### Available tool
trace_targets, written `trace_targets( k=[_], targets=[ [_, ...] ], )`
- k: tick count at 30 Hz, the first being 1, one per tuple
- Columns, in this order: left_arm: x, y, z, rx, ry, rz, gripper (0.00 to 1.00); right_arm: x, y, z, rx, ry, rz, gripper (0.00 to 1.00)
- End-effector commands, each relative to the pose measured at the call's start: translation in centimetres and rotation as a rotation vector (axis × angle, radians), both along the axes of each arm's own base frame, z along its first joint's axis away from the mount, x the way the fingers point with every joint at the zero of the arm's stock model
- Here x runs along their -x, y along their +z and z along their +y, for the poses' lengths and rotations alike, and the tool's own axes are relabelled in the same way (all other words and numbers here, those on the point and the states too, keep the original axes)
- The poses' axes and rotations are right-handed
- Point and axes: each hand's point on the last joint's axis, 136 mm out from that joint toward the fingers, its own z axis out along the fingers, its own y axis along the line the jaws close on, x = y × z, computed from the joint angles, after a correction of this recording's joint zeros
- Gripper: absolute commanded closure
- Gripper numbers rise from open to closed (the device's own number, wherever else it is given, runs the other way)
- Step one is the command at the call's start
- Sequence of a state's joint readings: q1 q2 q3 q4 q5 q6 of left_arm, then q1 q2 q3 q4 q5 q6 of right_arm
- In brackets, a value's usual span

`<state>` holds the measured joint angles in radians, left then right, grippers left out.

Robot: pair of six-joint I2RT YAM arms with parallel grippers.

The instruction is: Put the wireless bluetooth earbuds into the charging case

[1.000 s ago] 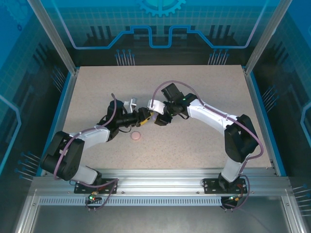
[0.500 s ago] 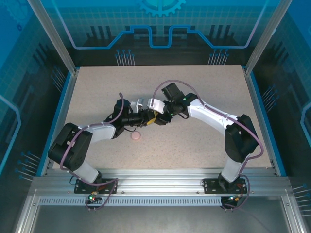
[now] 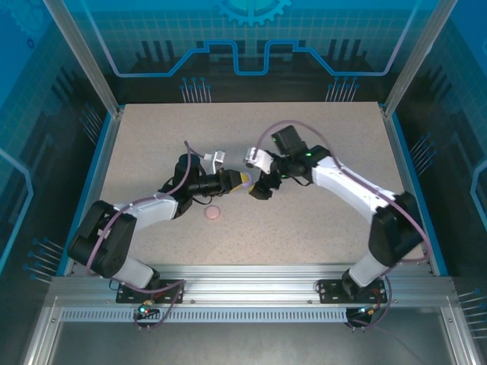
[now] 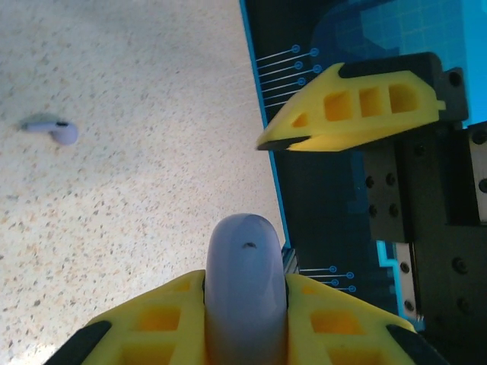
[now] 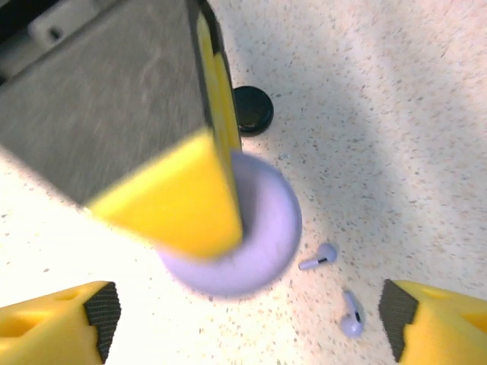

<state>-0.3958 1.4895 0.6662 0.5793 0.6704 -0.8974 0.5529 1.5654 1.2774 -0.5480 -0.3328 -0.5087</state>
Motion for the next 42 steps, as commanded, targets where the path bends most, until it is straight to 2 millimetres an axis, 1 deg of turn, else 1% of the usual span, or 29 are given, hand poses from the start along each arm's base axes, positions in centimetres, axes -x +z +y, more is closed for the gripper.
trace_targets(
  k=[1, 3, 5, 9, 11, 15, 17, 19, 21, 24, 27, 32, 38, 42],
  targets=[
    [0.5, 3.2, 0.0, -0.029, -0.036, -0.210, 0.85, 2.0, 3.7, -1.5, -0.151, 0.007, 0.024, 0.00],
    [1.1, 4.6, 0.1, -0.038, -0.054, -0.308, 0.87, 3.1, 5.5, -2.6, -0.248, 0.010, 0.048, 0.00],
    [1.9, 6.2, 0.2, -0.046, -0.075, -0.407, 0.88, 4.4, 7.2, -3.2, -0.328, 0.027, 0.077, 0.02],
    [4.7, 9.1, -0.4, -0.067, -0.142, -0.644, 0.87, 6.9, 9.7, -3.5, -0.414, 0.077, 0.117, 0.07],
    [6.3, 10.2, -0.8, -0.086, -0.179, -0.760, 0.87, 8.1, 10.9, -3.4, -0.451, 0.108, 0.128, 0.10],
    [8.8, 12.0, -1.4, -0.105, -0.234, -0.959, 0.88, 9.8, 12.7, -3.3, -0.490, 0.158, 0.119, 0.11],
    [9.7, 12.6, -1.6, -0.102, -0.254, -1.031, 0.88, 10.5, 13.3, -3.3, -0.502, 0.184, 0.120, 0.12],
    [10.4, 13.2, -1.8, -0.100, -0.267, -1.086, 0.88, 11.2, 13.9, -3.1, -0.511, 0.220, 0.127, 0.16],
    [11.1, 13.6, -2.0, -0.098, -0.285, -1.130, 0.88, 12.0, 14.2, -2.8, -0.505, 0.255, 0.136, 0.18],
    [11.4, 13.8, -2.3, -0.106, -0.306, -1.154, 0.89, 12.8, 14.3, -2.2, -0.486, 0.301, 0.138, 0.20],
    [11.7, 14.0, -2.6, -0.120, -0.324, -1.163, 0.89, 13.1, 14.2, -1.5, -0.461, 0.322, 0.145, 0.23],
    [11.8, 13.9, -2.8, -0.143, -0.343, -1.169, 0.89, 12.8, 14.1, -0.7, -0.429, 0.331, 0.143, 0.29],
    [12.0, 14.3, -2.9, -0.137, -0.346, -1.180, 0.89, 12.1, 13.1, -0.1, -0.393, 0.324, 0.154, 0.37],
    [12.1, 14.5, -2.9, -0.135, -0.344, -1.187, 0.89, 12.1, 12.7, 0.4, -0.377, 0.328, 0.172, 0.49]
  ],
)
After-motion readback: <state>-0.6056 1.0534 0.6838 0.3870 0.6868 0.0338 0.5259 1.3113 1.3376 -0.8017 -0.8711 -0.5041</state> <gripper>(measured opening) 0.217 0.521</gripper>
